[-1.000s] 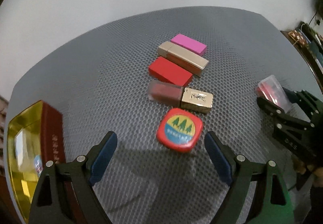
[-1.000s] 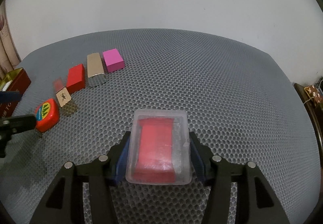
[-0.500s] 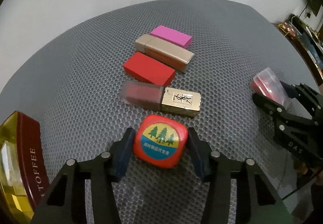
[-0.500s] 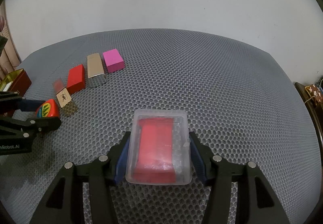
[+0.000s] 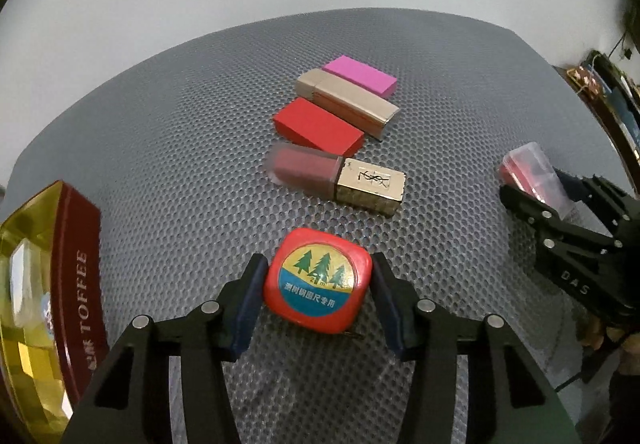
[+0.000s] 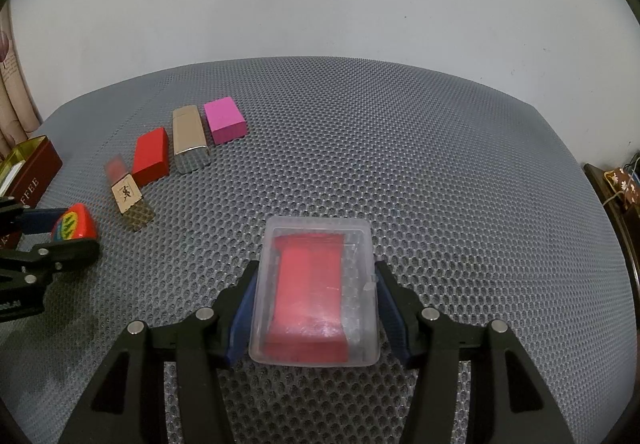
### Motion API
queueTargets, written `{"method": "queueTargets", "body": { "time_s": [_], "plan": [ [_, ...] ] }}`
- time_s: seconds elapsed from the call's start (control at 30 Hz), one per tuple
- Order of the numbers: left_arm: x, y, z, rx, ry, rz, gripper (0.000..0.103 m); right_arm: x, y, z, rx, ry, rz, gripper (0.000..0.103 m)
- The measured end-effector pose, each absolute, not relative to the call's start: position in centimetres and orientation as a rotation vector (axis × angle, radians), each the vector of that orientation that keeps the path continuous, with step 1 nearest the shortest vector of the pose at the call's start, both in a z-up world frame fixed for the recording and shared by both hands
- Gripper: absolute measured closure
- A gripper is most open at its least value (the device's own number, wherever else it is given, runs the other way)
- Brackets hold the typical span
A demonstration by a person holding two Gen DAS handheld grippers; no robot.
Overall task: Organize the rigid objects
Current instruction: 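Grasp the red tape measure with the left gripper and lift it, then carry the tape measure into the gold tin and open the left gripper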
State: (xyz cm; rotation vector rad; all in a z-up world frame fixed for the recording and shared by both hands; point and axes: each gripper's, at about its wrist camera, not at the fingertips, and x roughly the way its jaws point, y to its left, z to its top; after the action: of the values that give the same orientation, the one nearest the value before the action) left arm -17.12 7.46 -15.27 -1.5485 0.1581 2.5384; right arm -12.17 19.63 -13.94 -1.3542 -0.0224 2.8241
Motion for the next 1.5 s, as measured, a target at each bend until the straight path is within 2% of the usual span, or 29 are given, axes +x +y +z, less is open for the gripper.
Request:
{"method": "queueTargets", "body": {
  "time_s": [0.73,1.5],
  "plan": [
    [-14.3,2.2,-9.9,-1.542,0.030,2.695,0.055,-13.1,20.0,-14.5,-1.351,-0.029,2.821,0.048],
    [-10.9,-12.3,-7.7,-1.728,-0.226,2.924,0.055,-13.5,20.1,-14.8,-1.349,-0.024,2.818,0.048]
  ]
}}
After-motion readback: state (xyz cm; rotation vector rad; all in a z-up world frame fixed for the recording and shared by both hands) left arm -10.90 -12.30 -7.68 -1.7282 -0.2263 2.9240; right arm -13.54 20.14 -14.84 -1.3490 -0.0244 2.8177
